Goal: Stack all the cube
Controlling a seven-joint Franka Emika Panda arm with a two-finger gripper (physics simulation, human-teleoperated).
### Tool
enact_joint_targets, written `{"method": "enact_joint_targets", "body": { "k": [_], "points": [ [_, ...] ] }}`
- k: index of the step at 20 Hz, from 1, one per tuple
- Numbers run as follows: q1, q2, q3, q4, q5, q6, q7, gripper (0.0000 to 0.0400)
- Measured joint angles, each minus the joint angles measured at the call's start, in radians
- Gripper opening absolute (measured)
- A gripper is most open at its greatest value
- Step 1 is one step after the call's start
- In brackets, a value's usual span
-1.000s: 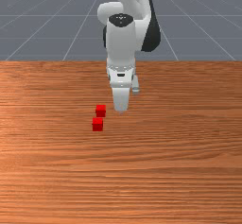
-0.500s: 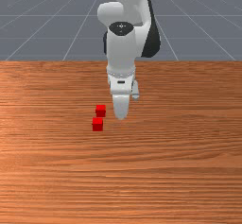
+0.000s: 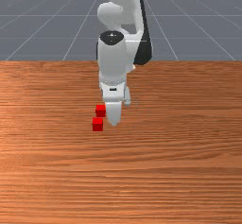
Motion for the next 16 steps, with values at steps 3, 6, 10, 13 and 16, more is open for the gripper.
{"method": "enact_joint_targets", "body": {
  "k": [3,6,10,13,16],
  "points": [
    [-0.006,0.015,-0.011,0.026,0.002,-0.036,0.019,0.0400],
    [-0.005,0.058,-0.011,0.056,0.001,-0.049,0.020,0.0400],
    [-0.004,0.074,-0.011,0.037,0.002,-0.003,0.021,0.0400],
    [-0.004,0.070,-0.011,0.042,0.002,-0.015,0.022,0.0400],
    [-0.003,0.106,-0.011,0.070,0.001,-0.024,0.023,0.0400]
  ]
}}
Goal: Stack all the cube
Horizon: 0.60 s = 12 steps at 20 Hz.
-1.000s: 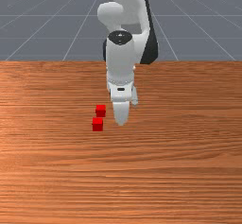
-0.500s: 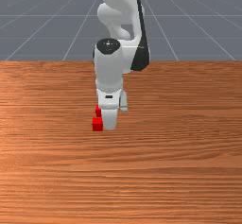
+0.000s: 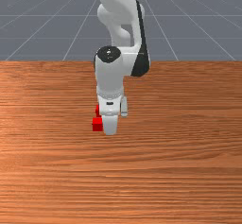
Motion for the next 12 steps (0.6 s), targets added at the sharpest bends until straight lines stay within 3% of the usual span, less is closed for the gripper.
{"method": "enact_joint_targets", "body": {
  "k": [12],
  "points": [
    [-0.015,0.031,-0.001,-0.033,0.003,0.103,-0.017,0.0400]
  ]
}}
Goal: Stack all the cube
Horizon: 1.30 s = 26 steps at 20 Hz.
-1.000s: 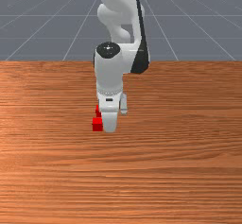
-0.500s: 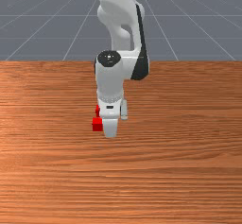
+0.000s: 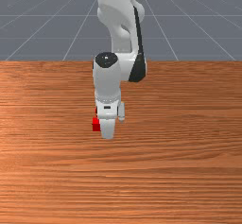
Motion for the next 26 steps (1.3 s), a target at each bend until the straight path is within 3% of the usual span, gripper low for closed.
{"method": "enact_joint_targets", "body": {
  "k": [8,12,13,17,26],
  "points": [
    [-0.003,-0.067,0.000,-0.118,-0.004,0.036,-0.011,0.0400],
    [0.005,-0.065,-0.023,-0.116,-0.027,0.037,0.005,0.0400],
    [-0.021,-0.064,-0.003,-0.113,-0.009,0.034,-0.047,0.0400],
    [-0.044,-0.052,-0.013,-0.086,-0.006,-0.003,-0.062,0.0400],
    [-0.047,-0.009,-0.014,-0.058,-0.005,0.035,-0.061,0.0400]
  ]
}}
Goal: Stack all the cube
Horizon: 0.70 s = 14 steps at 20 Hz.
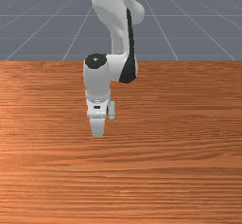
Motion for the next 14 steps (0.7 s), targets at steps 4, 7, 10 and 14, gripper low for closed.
{"method": "enact_joint_targets", "body": {
  "k": [4,7,10,14],
  "points": [
    [-0.002,0.001,0.000,0.007,0.000,0.008,-0.002,0.0102],
    [0.007,-0.003,-0.010,0.001,-0.011,0.022,0.009,0.0200],
    [-0.005,-0.002,-0.002,0.002,-0.001,0.023,-0.007,0.0355],
    [-0.019,0.001,-0.002,0.009,-0.002,0.018,-0.031,0.0394]
  ]
}}
